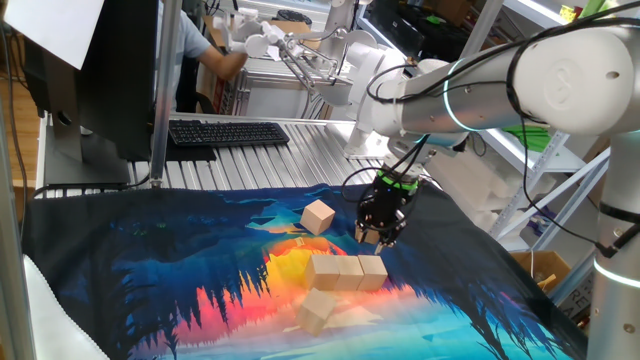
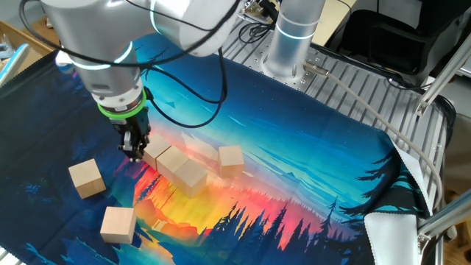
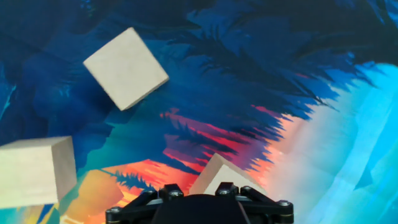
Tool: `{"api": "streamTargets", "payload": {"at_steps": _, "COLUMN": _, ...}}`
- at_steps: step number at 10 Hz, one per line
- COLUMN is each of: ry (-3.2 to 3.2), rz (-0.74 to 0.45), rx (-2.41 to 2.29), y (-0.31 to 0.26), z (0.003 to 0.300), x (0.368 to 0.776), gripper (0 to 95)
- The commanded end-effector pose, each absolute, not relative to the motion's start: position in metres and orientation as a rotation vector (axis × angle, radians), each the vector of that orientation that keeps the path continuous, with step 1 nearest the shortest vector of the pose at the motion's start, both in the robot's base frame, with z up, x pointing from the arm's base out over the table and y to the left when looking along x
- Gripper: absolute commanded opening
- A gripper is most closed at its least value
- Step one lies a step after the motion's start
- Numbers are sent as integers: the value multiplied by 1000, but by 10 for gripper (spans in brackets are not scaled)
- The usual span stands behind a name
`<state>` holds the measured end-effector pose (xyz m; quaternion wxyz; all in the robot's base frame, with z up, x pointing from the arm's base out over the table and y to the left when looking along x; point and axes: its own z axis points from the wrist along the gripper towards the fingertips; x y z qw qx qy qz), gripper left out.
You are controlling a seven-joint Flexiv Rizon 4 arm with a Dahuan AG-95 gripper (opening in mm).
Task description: Stack the blocks into a pyramid shape
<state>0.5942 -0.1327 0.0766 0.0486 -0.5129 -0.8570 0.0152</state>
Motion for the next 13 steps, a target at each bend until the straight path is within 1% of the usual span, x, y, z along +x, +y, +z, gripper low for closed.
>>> {"api": "streamTargets", "payload": {"at_steps": 1, "ry": -2617, "rz": 42, "rx": -1541, "y": -133, "z": 77, "x": 593, "gripper": 380}}
{"api": "streamTargets", "payload": {"at_steps": 3, "ry": -2588, "rz": -19, "rx": -1533, "y": -133, "z": 77, "x": 593, "gripper": 380}}
{"api": "streamTargets", "payload": {"at_steps": 6, "ry": -2604, "rz": -33, "rx": -1549, "y": -130, "z": 73, "x": 599, "gripper": 380}}
{"api": "streamTargets", "payload": {"at_steps": 9, "ry": -2621, "rz": -54, "rx": -1525, "y": -134, "z": 75, "x": 607, "gripper": 380}}
{"api": "streamTargets", "payload": {"at_steps": 13, "ry": -2619, "rz": -47, "rx": -1535, "y": -133, "z": 75, "x": 606, "gripper": 380}}
